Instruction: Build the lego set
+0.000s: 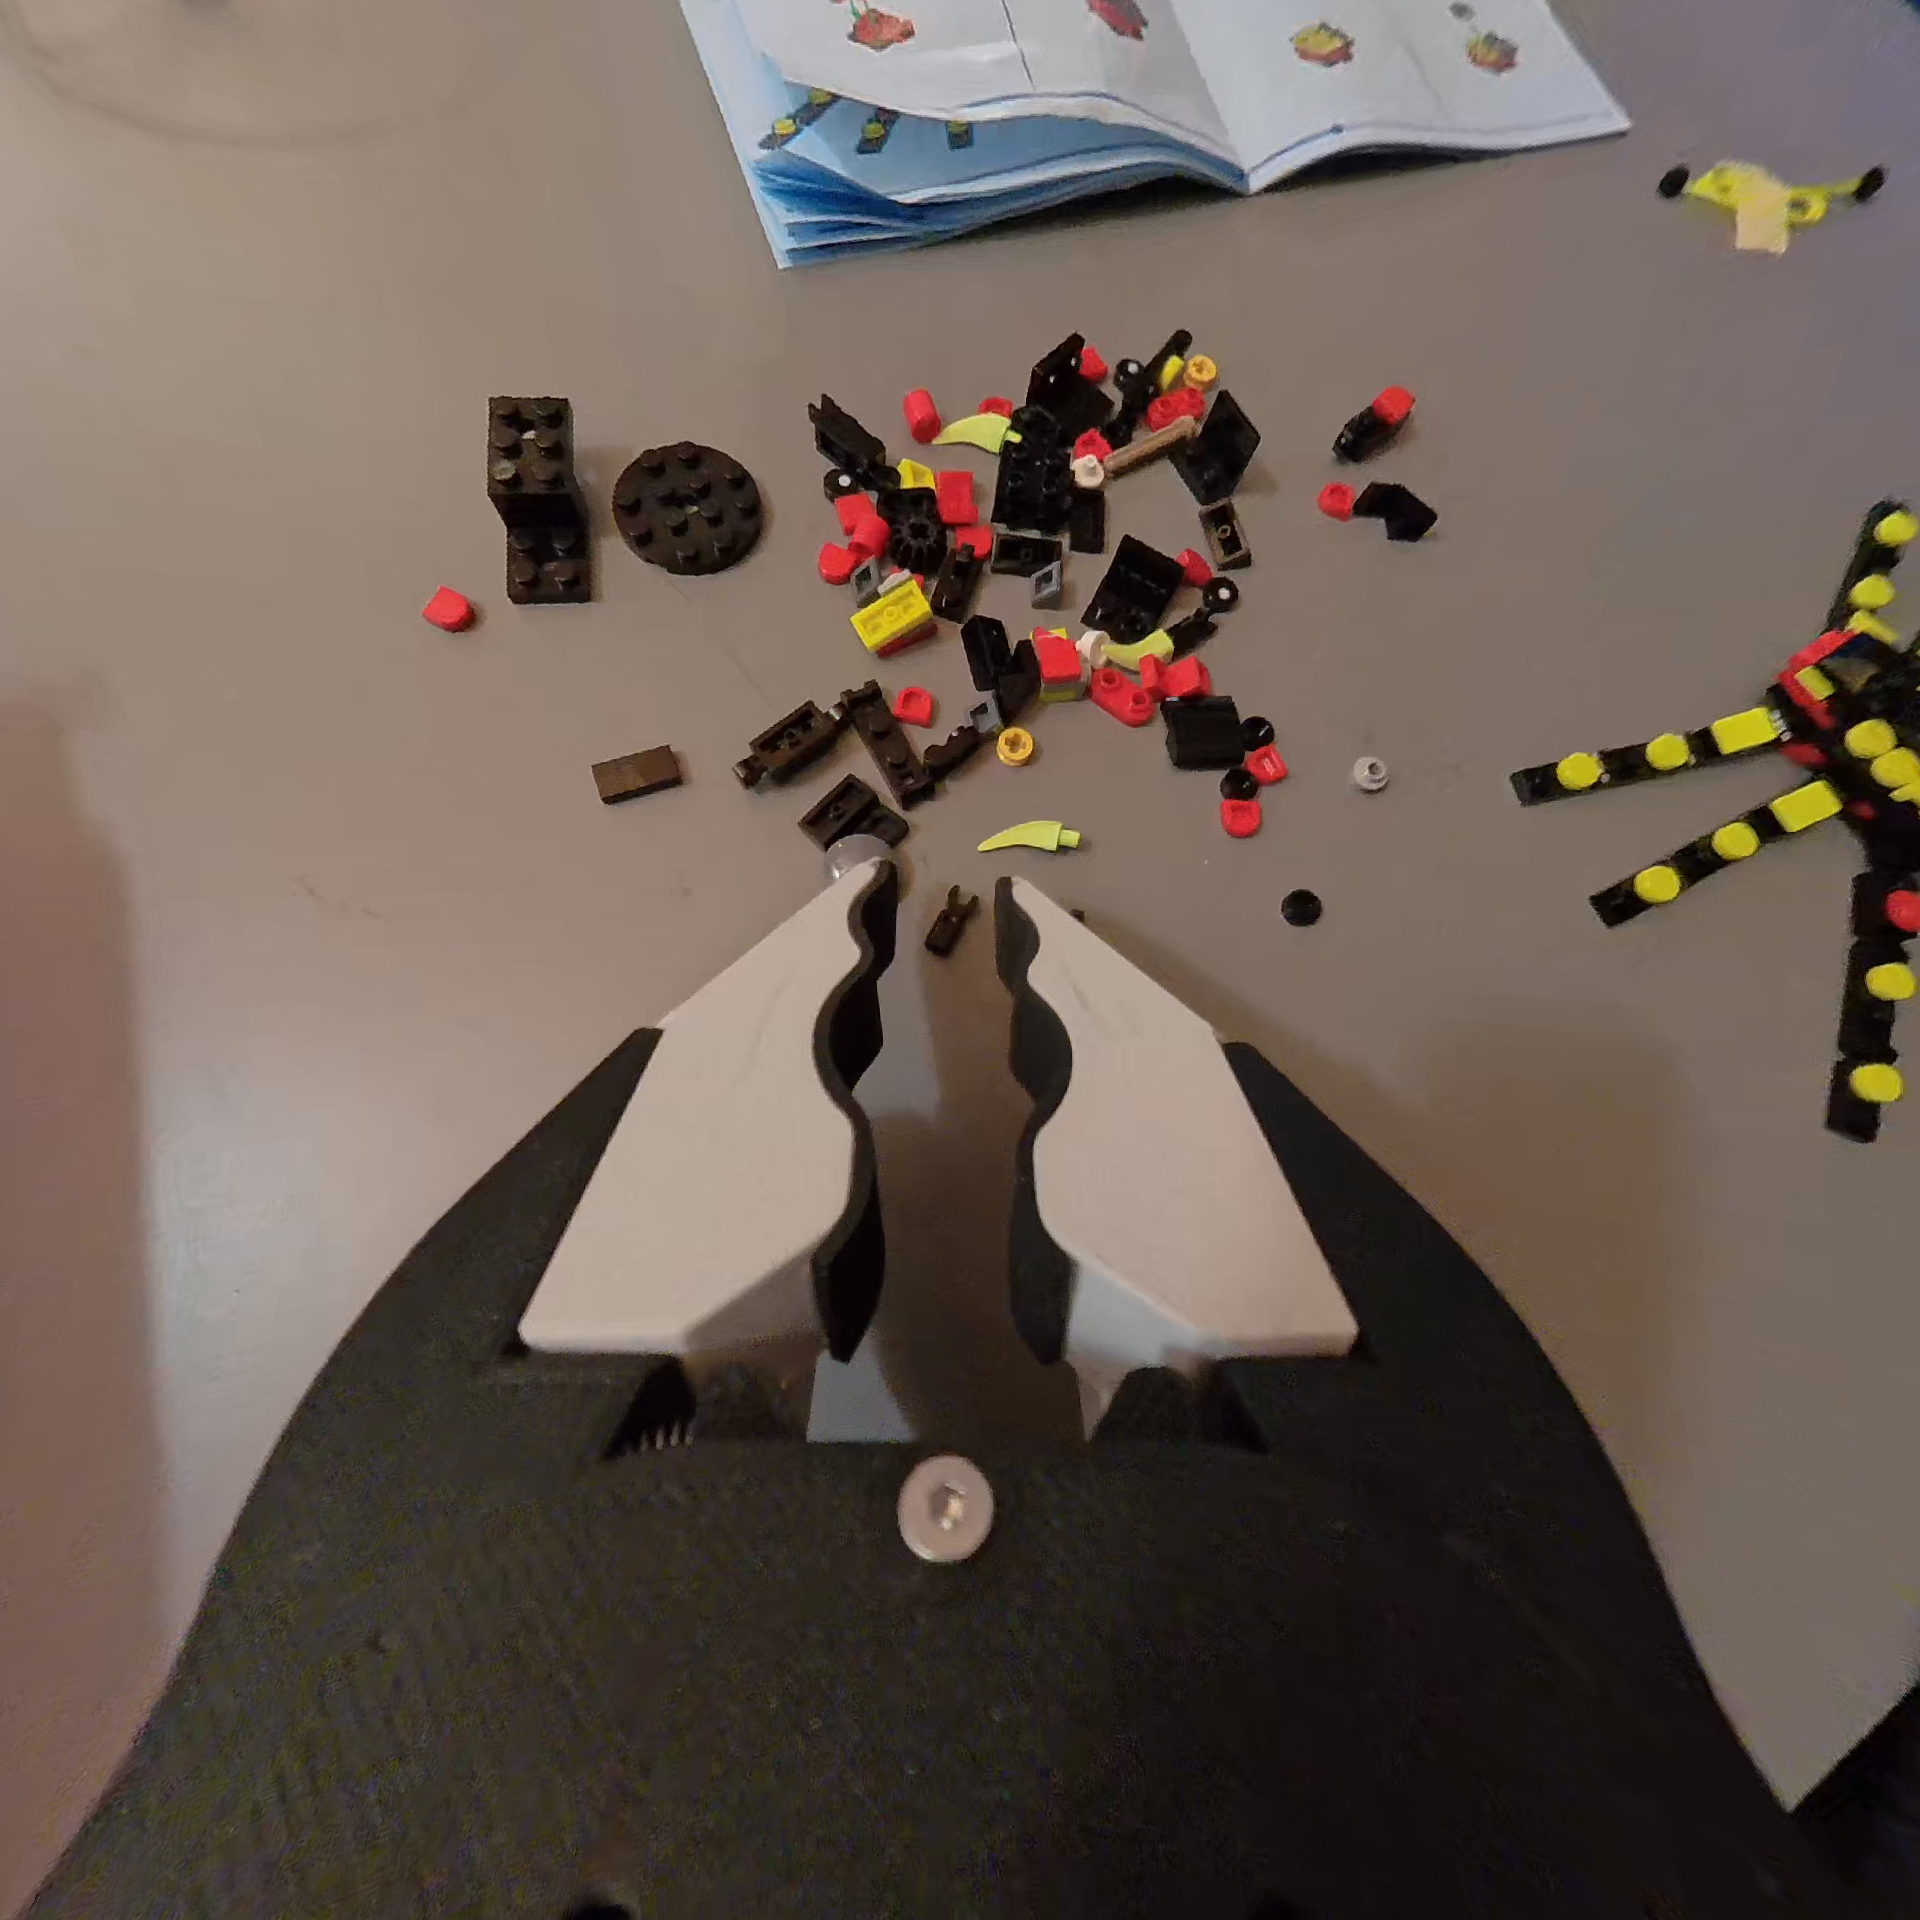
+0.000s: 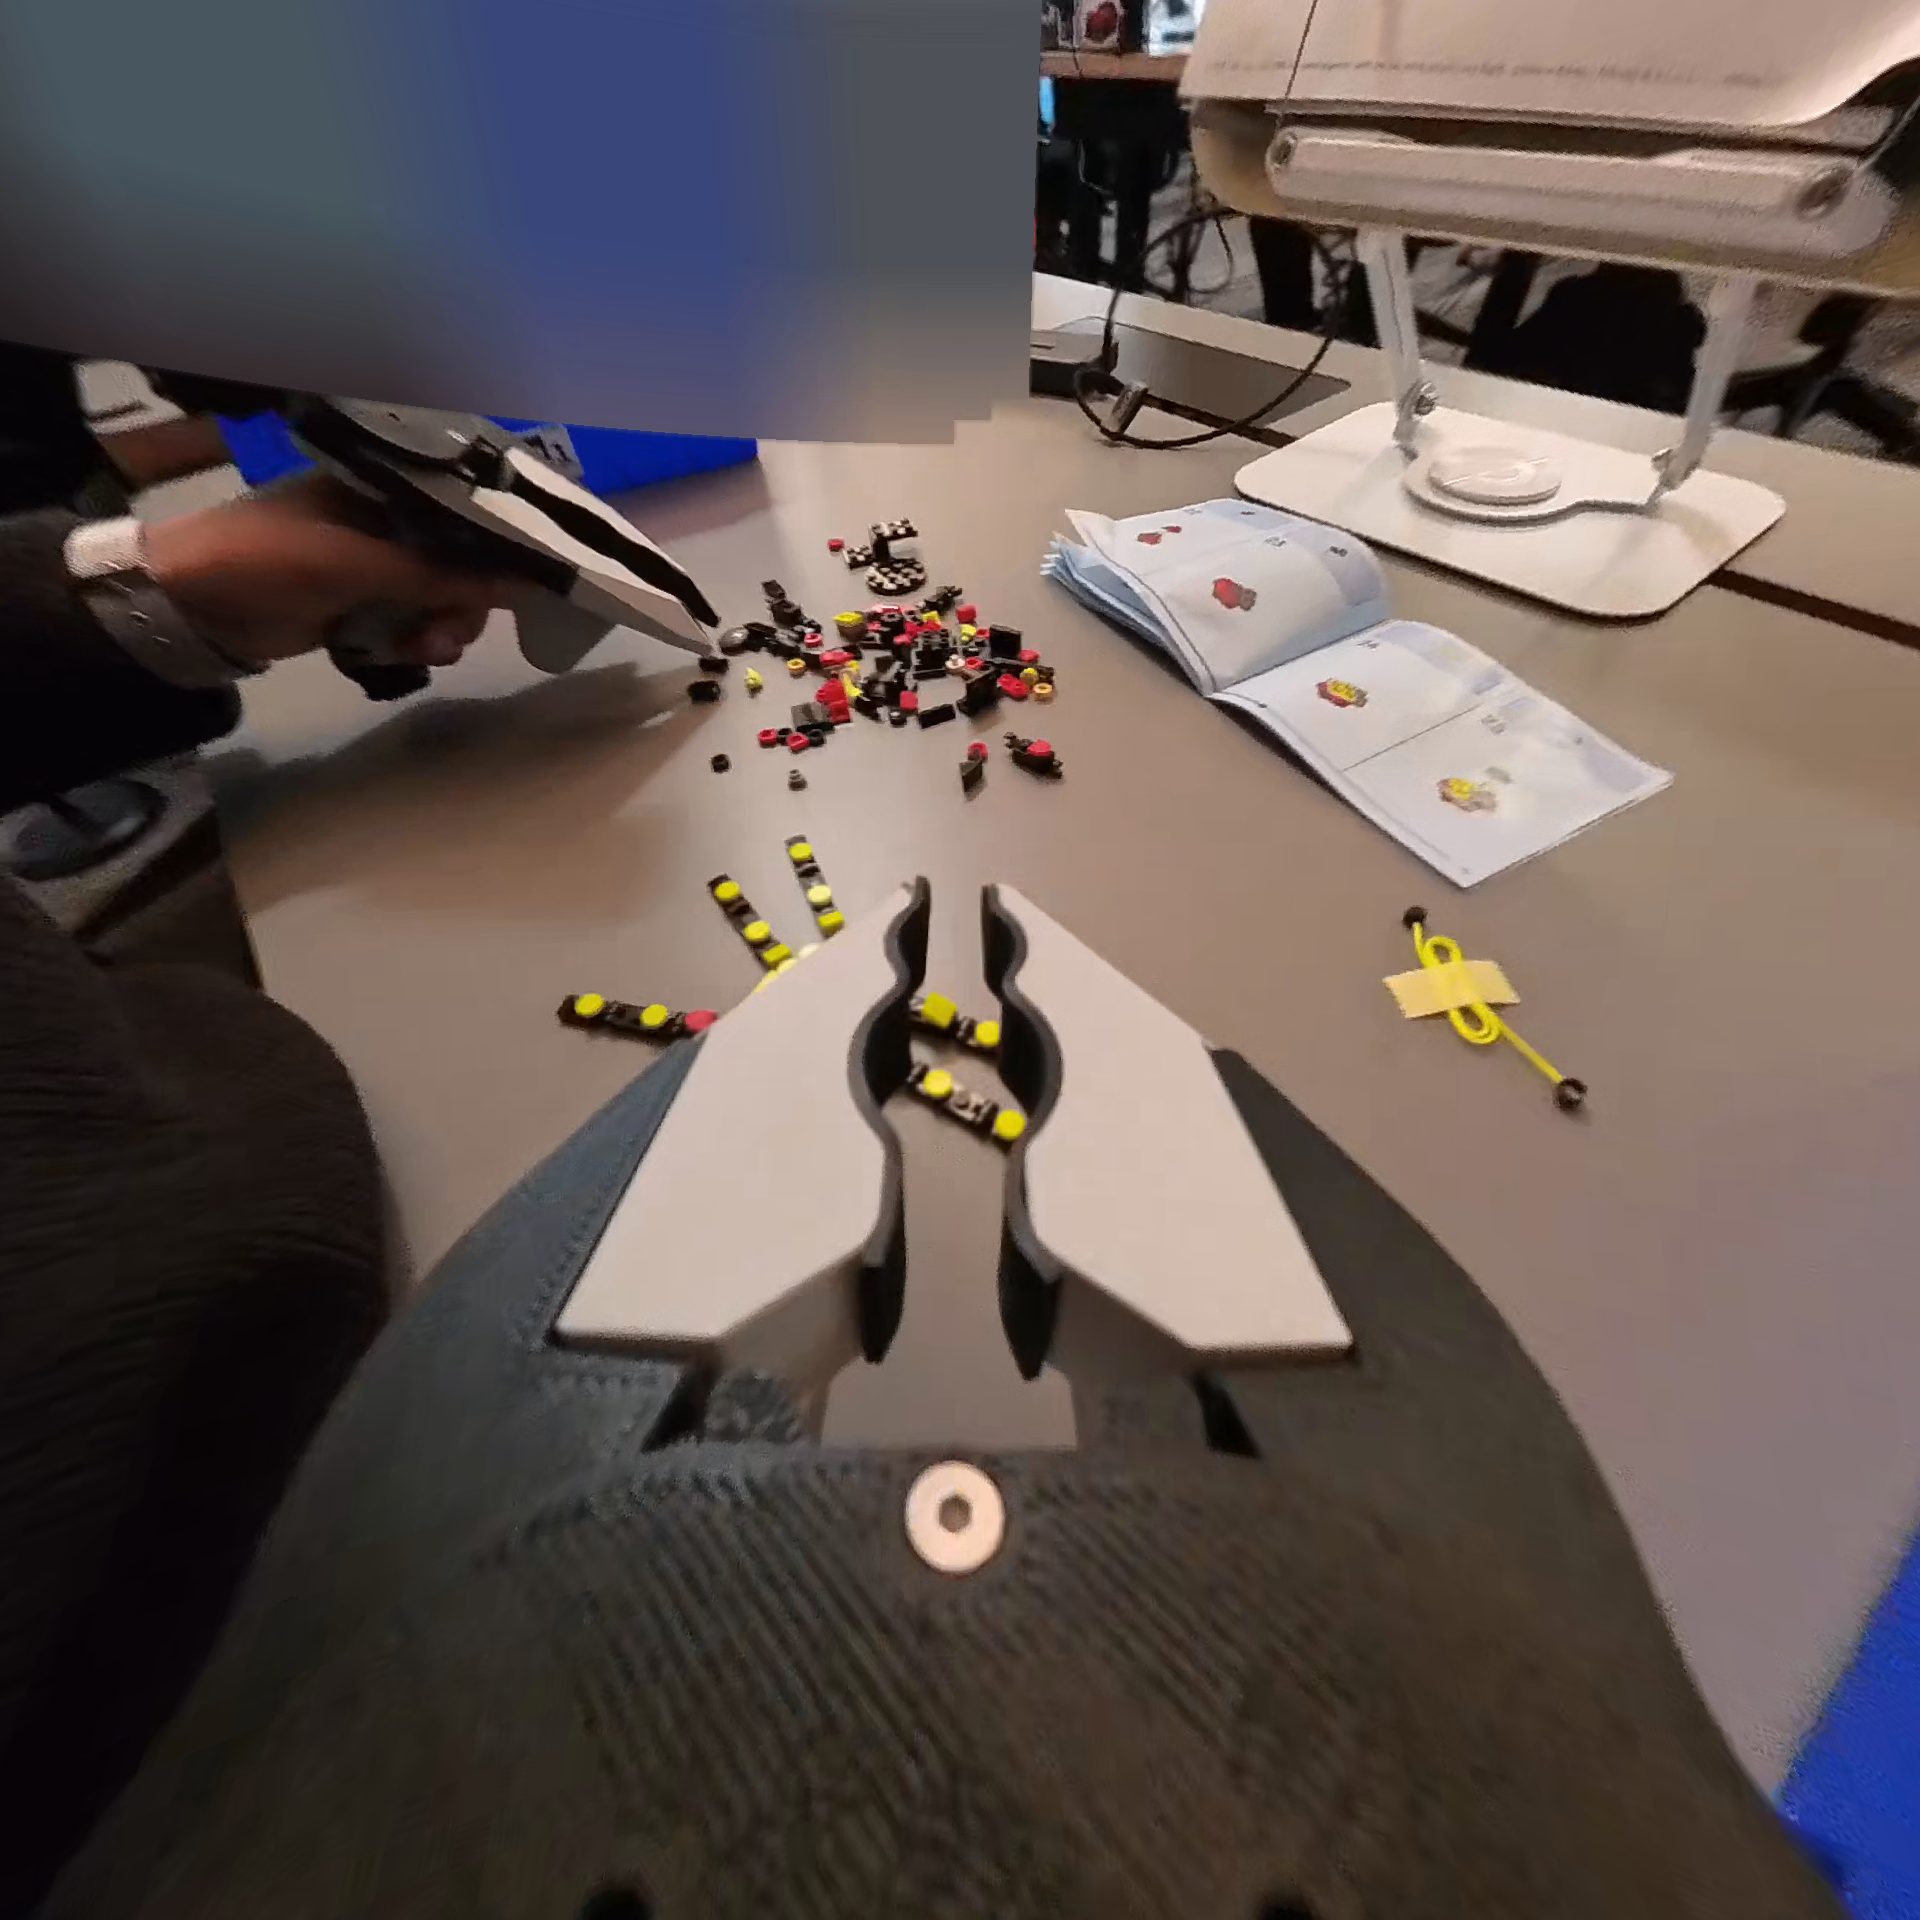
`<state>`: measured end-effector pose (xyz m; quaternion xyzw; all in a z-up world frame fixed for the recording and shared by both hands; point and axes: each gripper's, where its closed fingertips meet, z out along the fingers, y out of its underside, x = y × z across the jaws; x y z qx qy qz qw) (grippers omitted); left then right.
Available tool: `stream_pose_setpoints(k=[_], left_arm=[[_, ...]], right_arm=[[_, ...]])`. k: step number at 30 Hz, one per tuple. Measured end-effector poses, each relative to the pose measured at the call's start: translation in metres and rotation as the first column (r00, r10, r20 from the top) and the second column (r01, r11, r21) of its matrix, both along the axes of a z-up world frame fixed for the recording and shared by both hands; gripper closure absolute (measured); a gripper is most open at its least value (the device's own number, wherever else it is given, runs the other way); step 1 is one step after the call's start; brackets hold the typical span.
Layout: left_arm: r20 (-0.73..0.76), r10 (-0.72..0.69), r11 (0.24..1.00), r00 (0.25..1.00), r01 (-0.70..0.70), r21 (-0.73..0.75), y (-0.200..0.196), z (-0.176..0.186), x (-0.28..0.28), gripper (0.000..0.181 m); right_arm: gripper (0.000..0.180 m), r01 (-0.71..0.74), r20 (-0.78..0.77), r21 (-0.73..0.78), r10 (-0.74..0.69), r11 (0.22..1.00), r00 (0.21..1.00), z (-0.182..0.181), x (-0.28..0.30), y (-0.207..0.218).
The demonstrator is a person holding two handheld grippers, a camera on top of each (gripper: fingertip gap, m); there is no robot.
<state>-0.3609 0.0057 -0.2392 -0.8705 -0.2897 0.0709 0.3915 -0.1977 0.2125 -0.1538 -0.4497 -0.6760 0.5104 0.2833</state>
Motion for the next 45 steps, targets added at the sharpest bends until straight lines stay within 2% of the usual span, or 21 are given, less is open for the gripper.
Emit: stream_pose_setpoints(k=[6, 11, 15, 34, 41, 45], left_arm=[[-0.07, -0.071, 0.996, 0.995, 0.067, -0.06, 0.01, 0.001, 0.011, 0.167], [-0.065, -0.071, 0.997, 0.995, 0.069, -0.037, 0.012, 0.002, 0.011, 0.169], [-0.013, -0.066, 0.998, 0.998, 0.066, -0.009, 0.012, 0.0, 0.012, 0.167], [0.064, -0.063, 0.998, 0.996, 0.062, 0.018, 0.017, -0.008, 0.014, 0.163], [0.062, -0.07, 0.997, 0.996, 0.07, -0.006, 0.018, -0.012, 0.015, 0.165], [0.076, -0.075, 0.997, 0.994, 0.075, 0.002, 0.018, -0.012, 0.016, 0.172]], right_arm=[[0.166, -0.09, 0.075, -0.121, 0.099, 0.989, 0.992, -0.012, 0.002, -0.016], [0.167, -0.092, 0.108, 0.036, 0.088, 0.995, 0.99, -0.028, 0.001, -0.017], [0.167, -0.092, 0.142, 0.09, 0.079, 0.992, 0.987, -0.039, -0.003, -0.016], [0.167, -0.098, 0.184, 0.075, 0.083, 0.992, 0.979, -0.053, -0.012, -0.014], [0.166, -0.094, 0.185, 0.064, 0.081, 0.993, 0.979, -0.053, -0.013, -0.013], [0.165, -0.091, 0.184, 0.062, 0.078, 0.994, 0.98, -0.053, -0.013, -0.012]])
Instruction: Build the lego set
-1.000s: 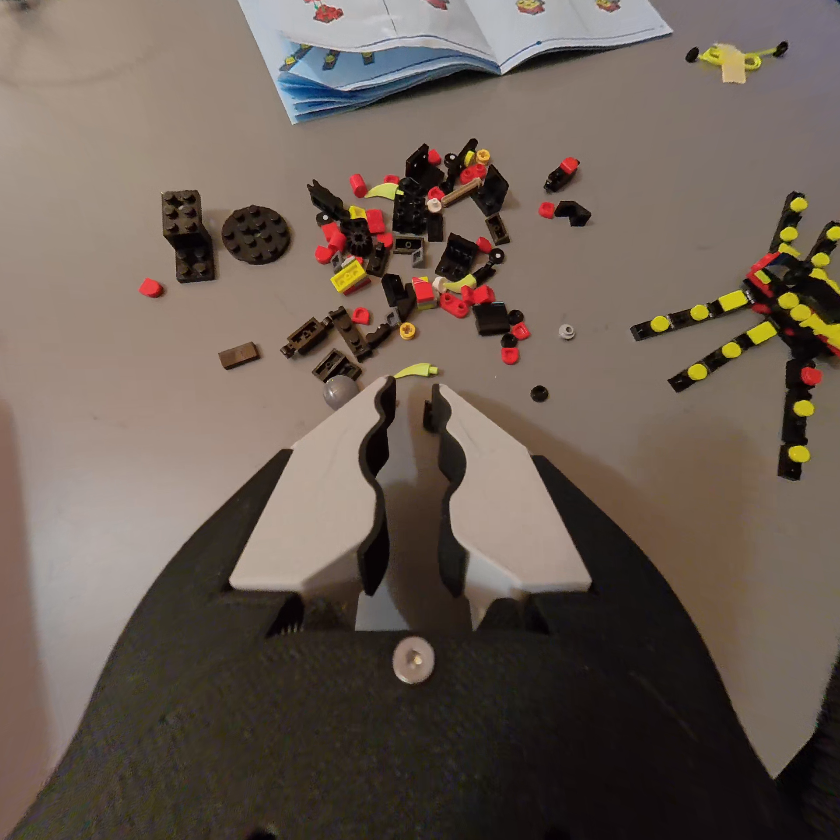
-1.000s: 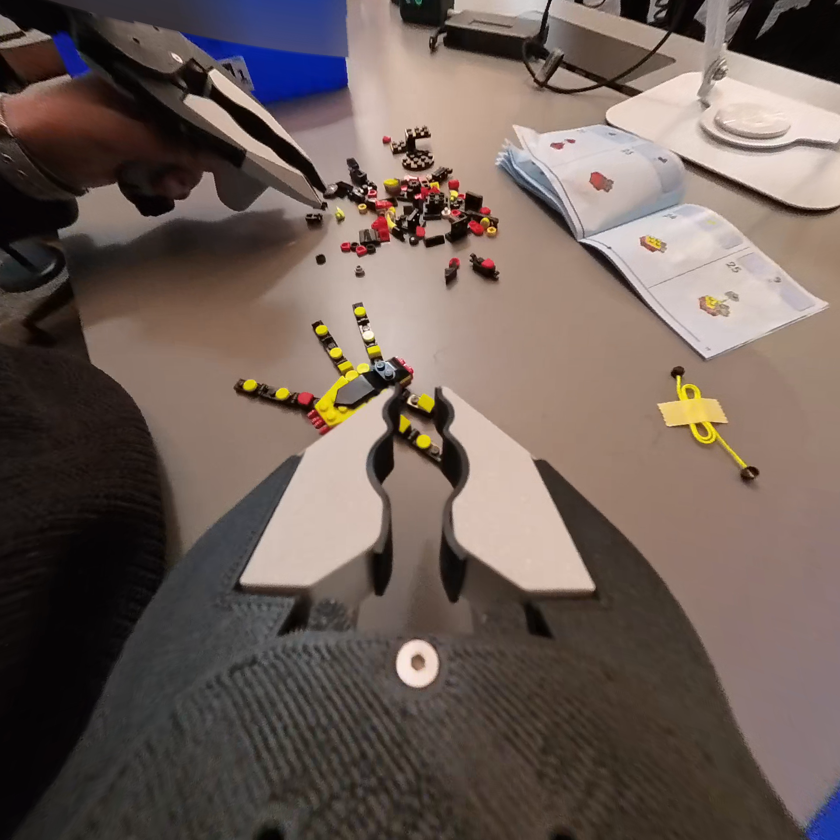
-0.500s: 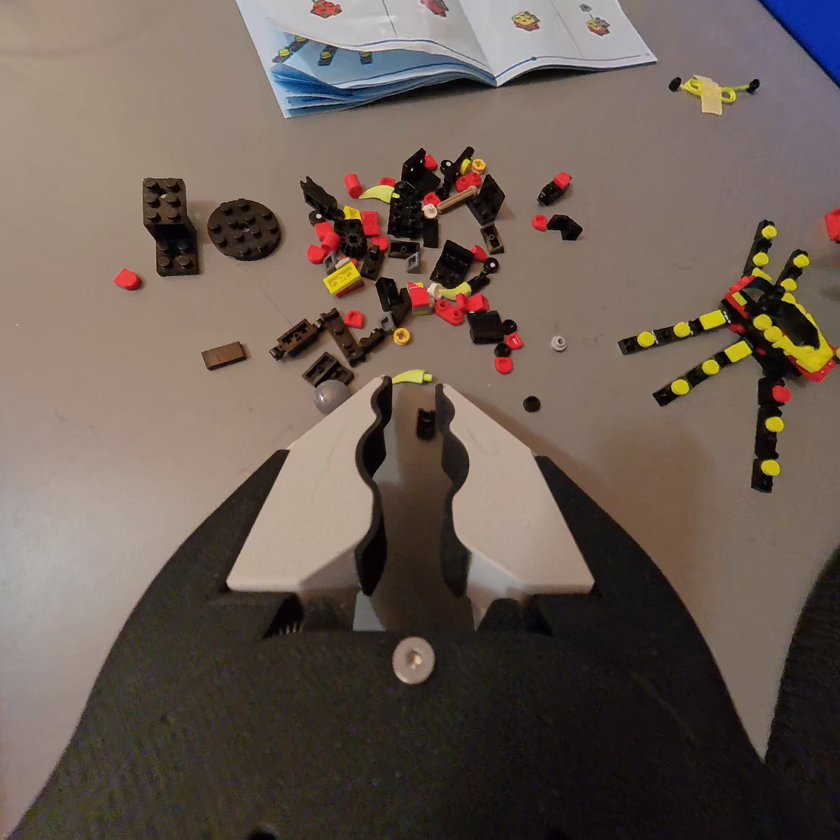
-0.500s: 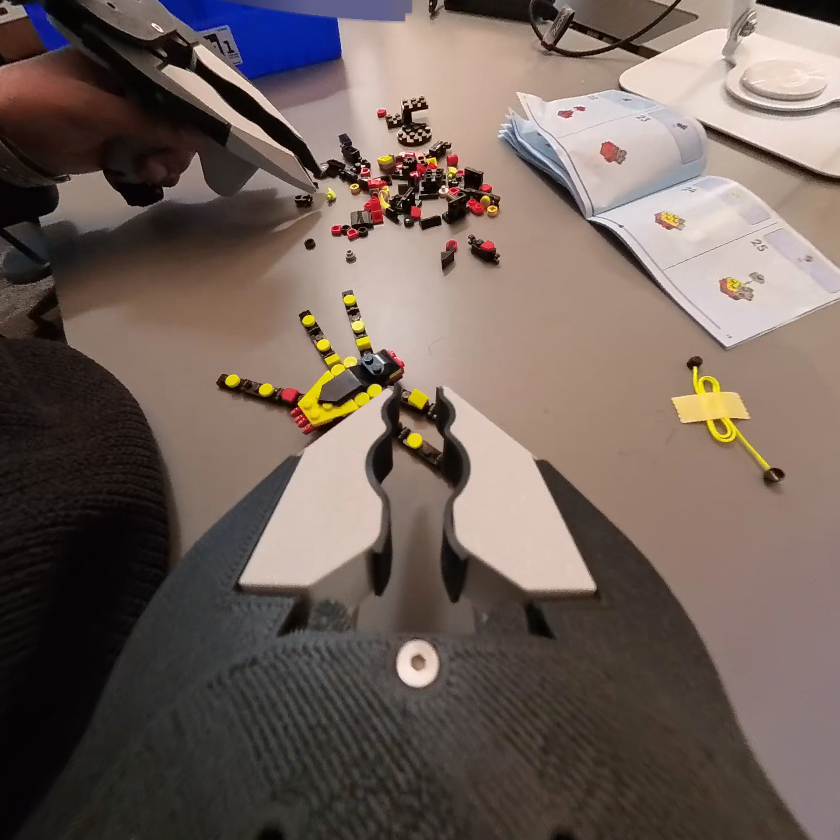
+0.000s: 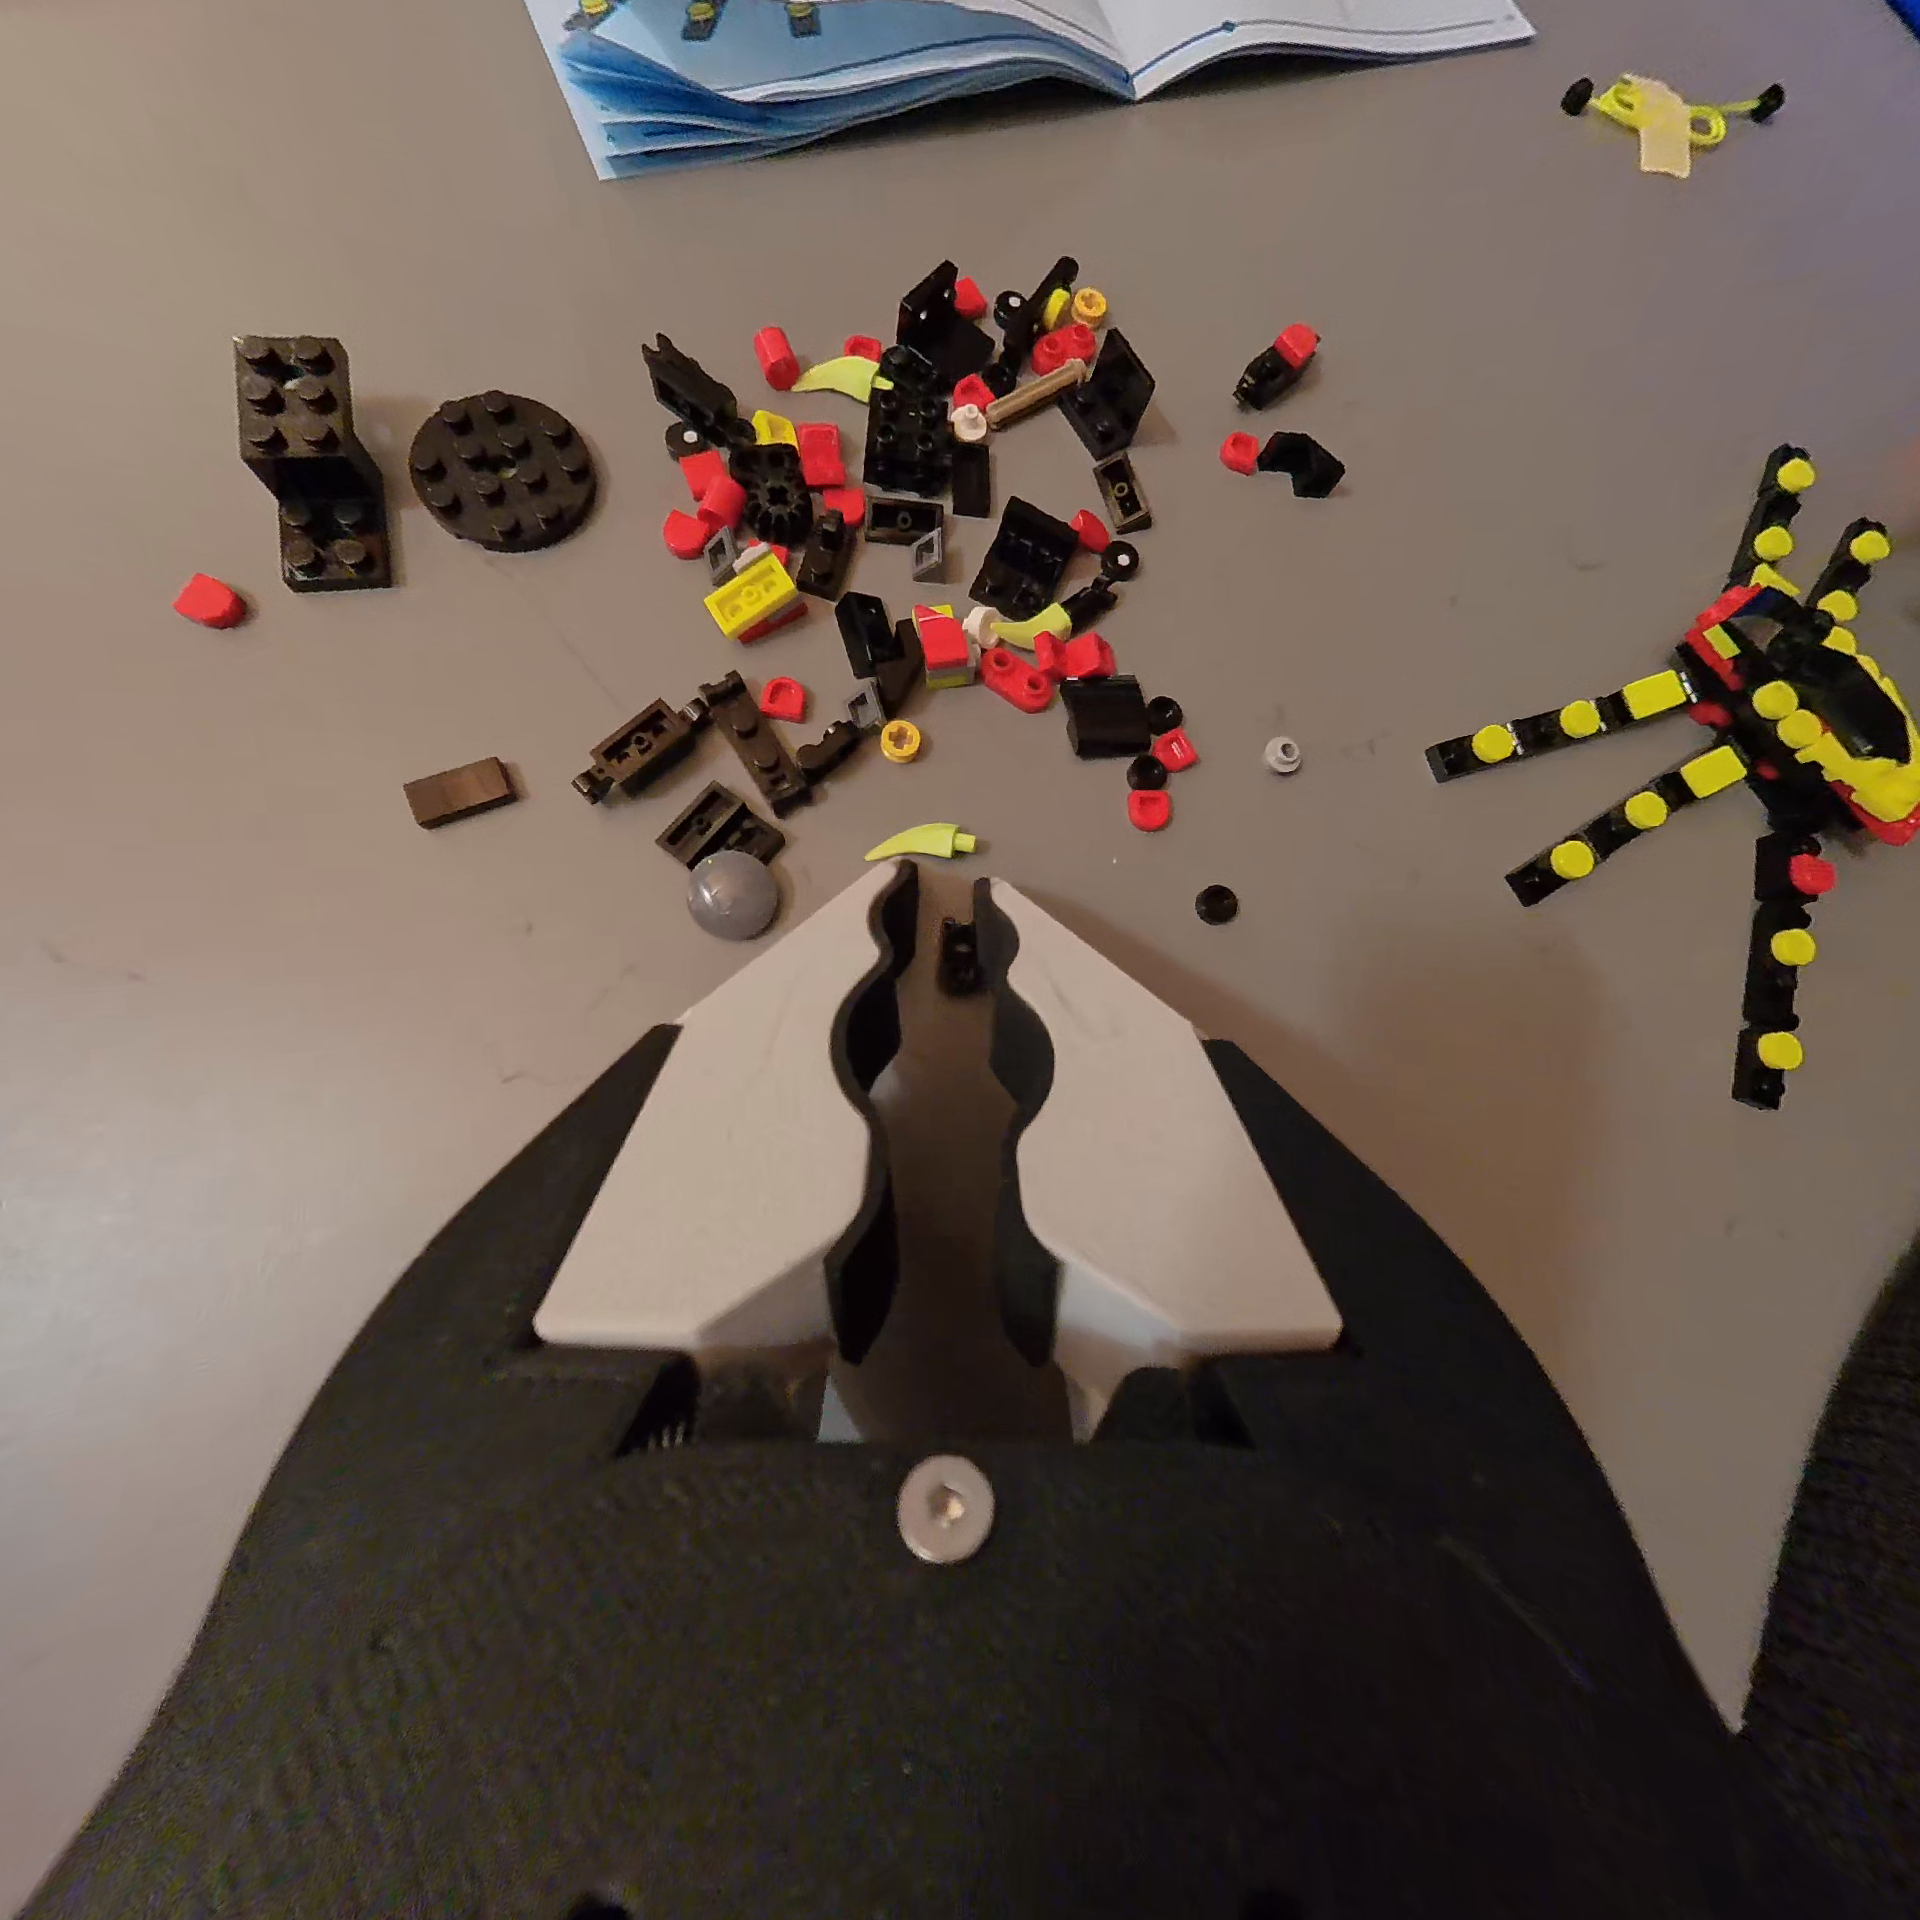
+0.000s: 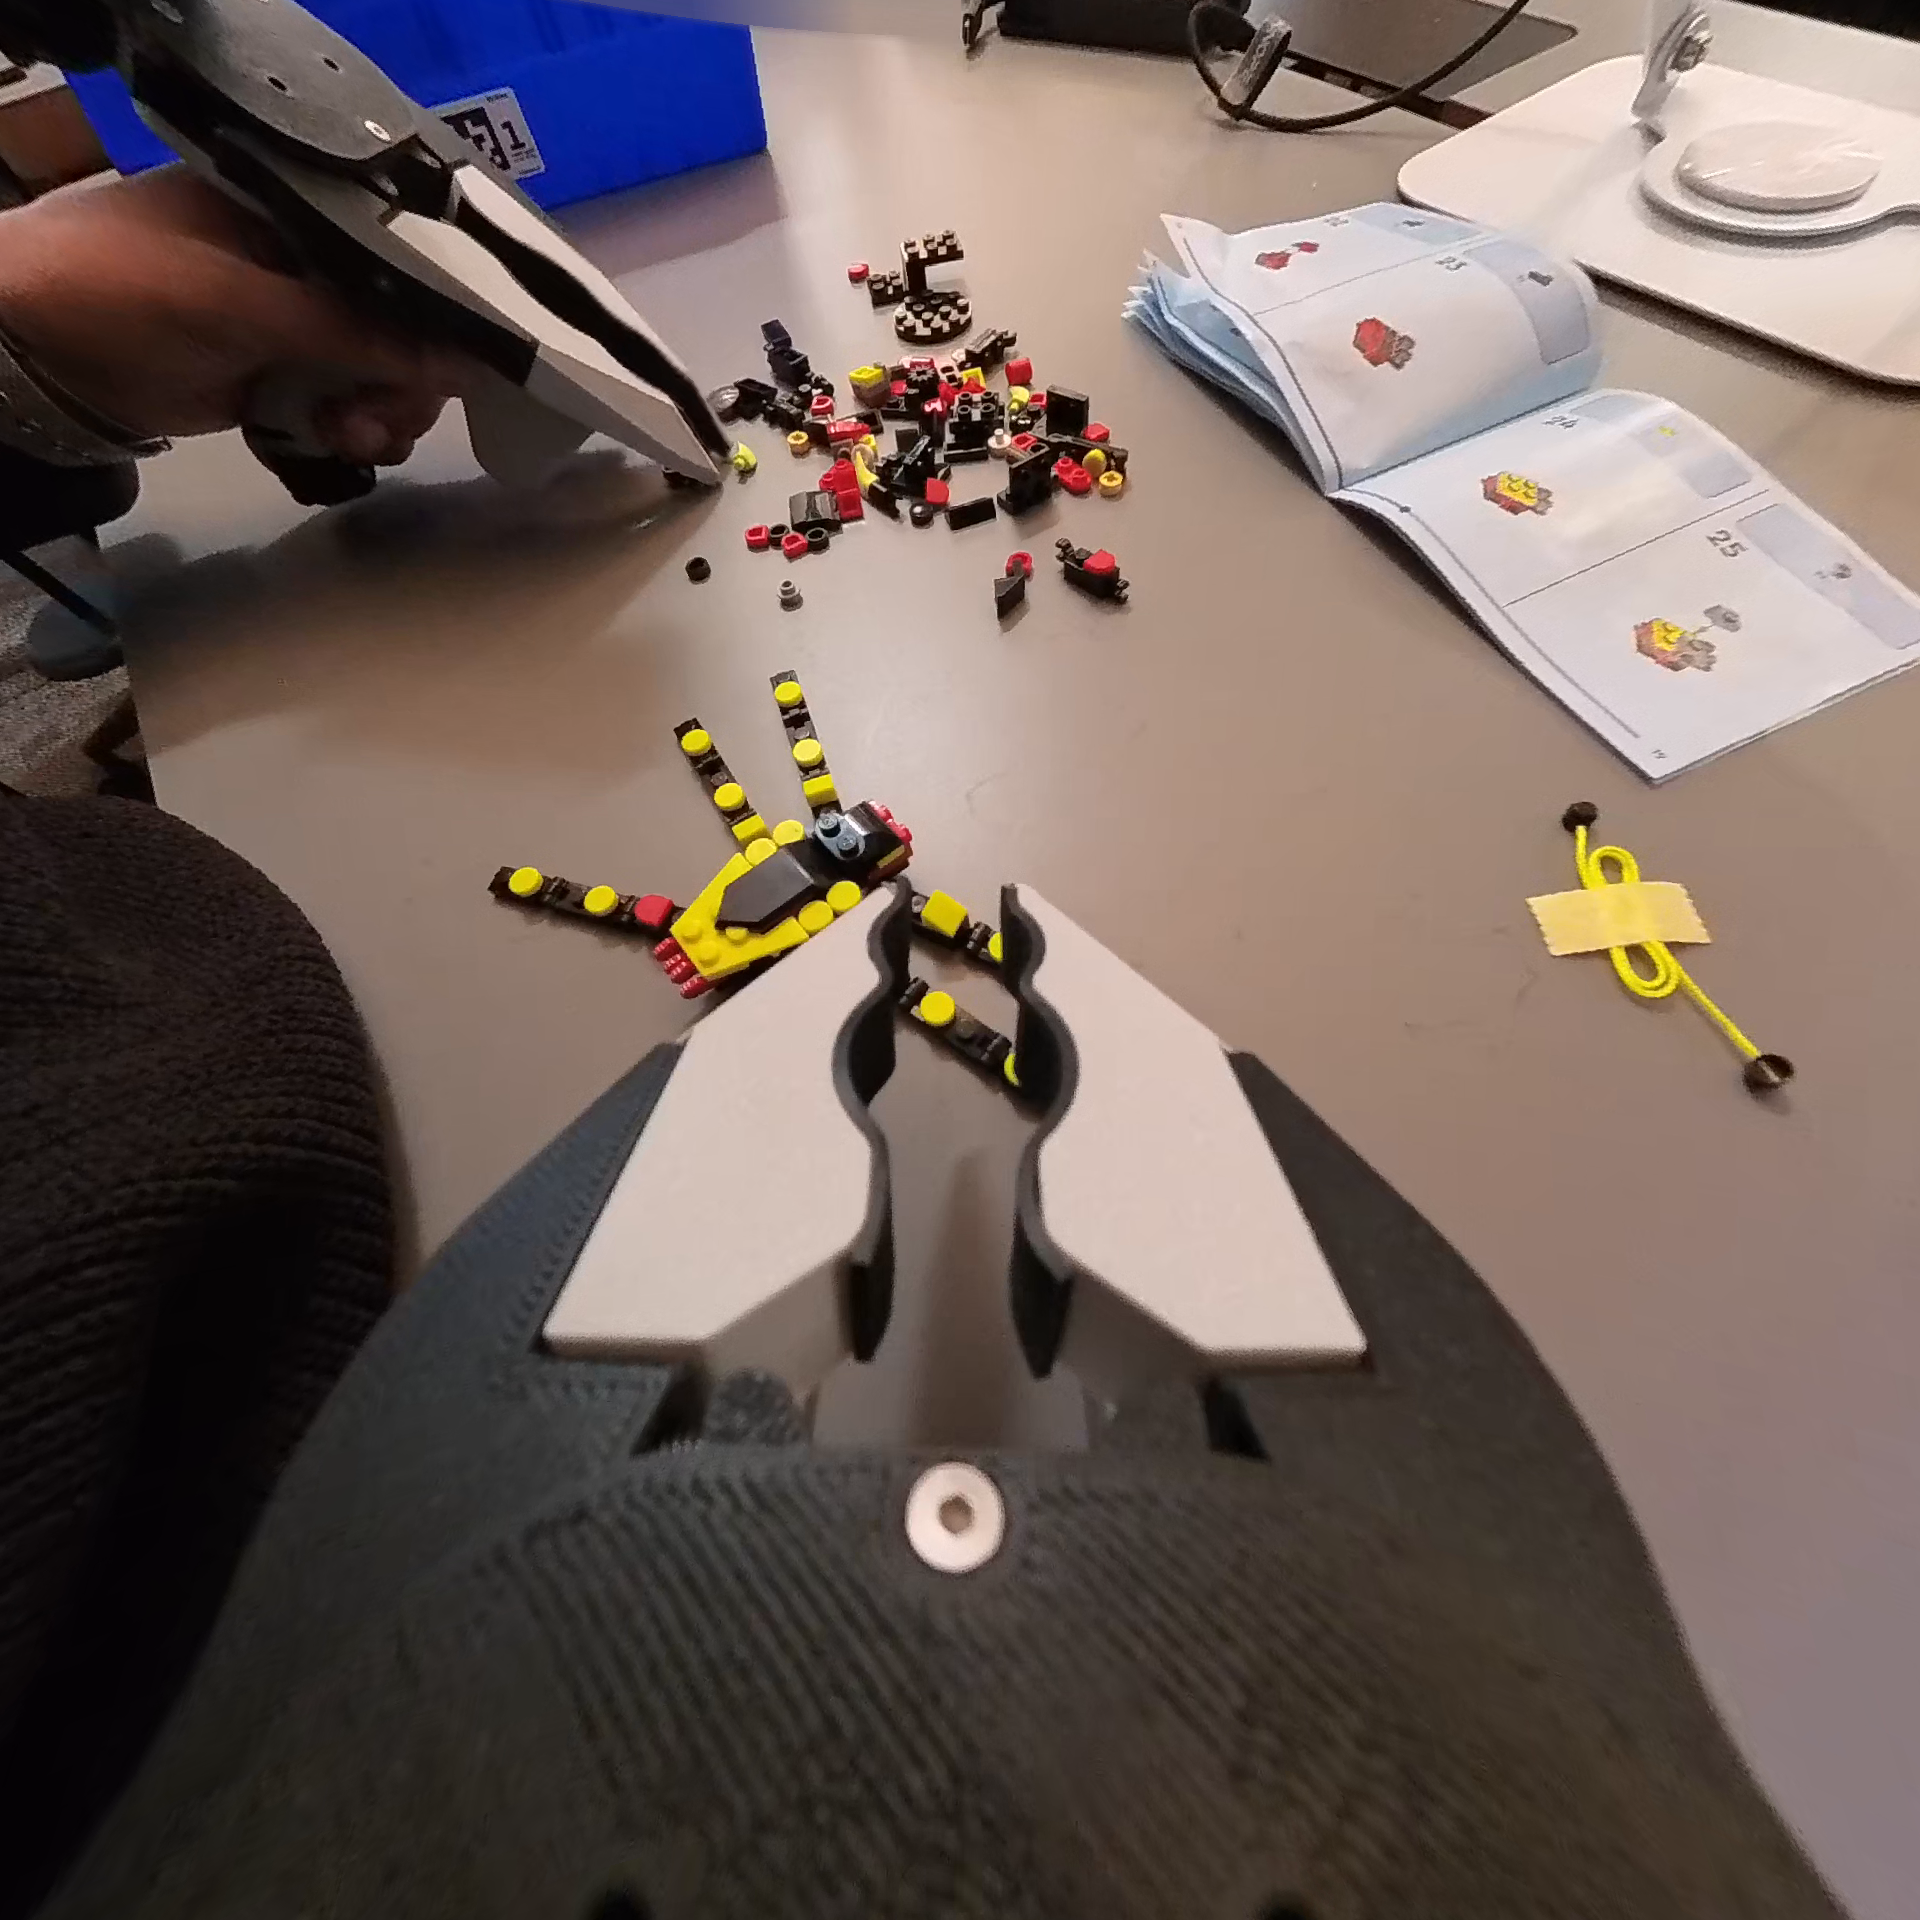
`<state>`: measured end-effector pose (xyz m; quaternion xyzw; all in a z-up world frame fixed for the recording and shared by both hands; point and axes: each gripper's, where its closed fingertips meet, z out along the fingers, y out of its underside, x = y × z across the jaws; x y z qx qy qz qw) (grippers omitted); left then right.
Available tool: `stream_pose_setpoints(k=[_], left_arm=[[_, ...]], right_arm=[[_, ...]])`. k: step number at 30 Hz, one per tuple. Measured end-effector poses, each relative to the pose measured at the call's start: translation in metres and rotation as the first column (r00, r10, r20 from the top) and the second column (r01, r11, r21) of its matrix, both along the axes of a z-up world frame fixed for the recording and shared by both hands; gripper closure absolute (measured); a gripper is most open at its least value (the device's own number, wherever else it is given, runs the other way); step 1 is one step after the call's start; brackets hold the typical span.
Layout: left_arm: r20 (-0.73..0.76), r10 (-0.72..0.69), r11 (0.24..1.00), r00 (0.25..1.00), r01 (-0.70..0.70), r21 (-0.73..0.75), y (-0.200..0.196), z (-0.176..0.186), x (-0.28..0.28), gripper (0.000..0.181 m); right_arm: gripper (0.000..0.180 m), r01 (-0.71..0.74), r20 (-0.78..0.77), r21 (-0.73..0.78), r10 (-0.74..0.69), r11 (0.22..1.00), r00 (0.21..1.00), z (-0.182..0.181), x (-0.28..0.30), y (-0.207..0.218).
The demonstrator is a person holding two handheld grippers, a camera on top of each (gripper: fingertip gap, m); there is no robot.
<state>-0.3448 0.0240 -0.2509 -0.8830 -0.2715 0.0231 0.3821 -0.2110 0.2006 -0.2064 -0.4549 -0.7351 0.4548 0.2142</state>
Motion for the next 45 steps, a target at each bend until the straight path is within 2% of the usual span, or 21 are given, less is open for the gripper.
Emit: stream_pose_setpoints(k=[7, 45], left_arm=[[-0.016, 0.0, 1.0, 1.0, 0.0, -0.001, -0.0003, 0.0018, -0.0006, 0.179], [0.031, -0.006, 0.999, 0.999, 0.005, 0.039, 0.0036, 0.0029, 0.0023, 0.172]], right_arm=[[0.165, -0.001, 0.001, 0.005, 0.001, 1.0, 1.0, -0.0003, 0.0001, -0.0003], [0.165, 0.002, 0.013, 0.018, -0.002, 1.0, 1.0, -0.0029, 0.0012, 0.0008]])
